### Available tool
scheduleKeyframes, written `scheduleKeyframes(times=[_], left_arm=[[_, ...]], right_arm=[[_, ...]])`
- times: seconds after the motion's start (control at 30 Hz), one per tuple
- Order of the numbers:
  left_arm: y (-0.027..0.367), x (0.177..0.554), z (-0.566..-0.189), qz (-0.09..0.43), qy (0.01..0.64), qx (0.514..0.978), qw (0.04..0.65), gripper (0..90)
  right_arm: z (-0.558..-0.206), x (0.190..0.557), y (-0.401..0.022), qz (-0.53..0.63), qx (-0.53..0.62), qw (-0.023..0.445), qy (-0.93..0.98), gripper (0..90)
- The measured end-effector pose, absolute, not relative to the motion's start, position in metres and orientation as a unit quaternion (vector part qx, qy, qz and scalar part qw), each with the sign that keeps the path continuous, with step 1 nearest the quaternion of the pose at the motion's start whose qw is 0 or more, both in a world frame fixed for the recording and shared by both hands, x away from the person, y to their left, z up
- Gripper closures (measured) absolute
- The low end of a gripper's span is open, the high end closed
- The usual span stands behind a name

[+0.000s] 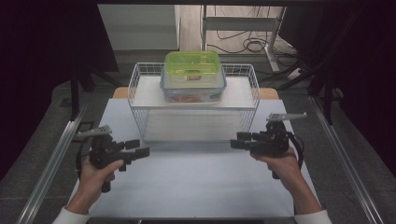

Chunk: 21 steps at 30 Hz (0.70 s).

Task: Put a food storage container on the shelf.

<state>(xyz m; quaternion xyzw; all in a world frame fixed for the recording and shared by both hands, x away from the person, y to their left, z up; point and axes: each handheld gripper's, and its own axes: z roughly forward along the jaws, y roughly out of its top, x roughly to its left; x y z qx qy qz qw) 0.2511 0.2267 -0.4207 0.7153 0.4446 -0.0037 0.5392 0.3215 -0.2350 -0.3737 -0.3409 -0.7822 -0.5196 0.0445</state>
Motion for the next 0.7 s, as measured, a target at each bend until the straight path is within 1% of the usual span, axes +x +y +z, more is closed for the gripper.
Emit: scheduleKeyframes(times=[0.17,0.37,0.47,0.7], left_arm=[[0.221,0.241,-0.445,-0.010,0.448,0.726,0.521,26.4],[0.215,0.237,-0.459,-0.008,0.451,0.738,0.502,25.9],[0.213,0.236,-0.462,-0.007,0.450,0.743,0.496,25.3],[0.214,0.234,-0.462,0.003,0.451,0.742,0.497,24.0]], right_arm=[[-0.414,0.312,-0.238,-0.488,-0.351,0.047,-0.798,39.4],[-0.442,0.308,-0.236,-0.450,-0.361,0.047,-0.815,36.4],[-0.446,0.307,-0.235,-0.447,-0.360,0.045,-0.817,35.5],[-0.442,0.304,-0.237,-0.464,-0.352,0.026,-0.813,29.1]])
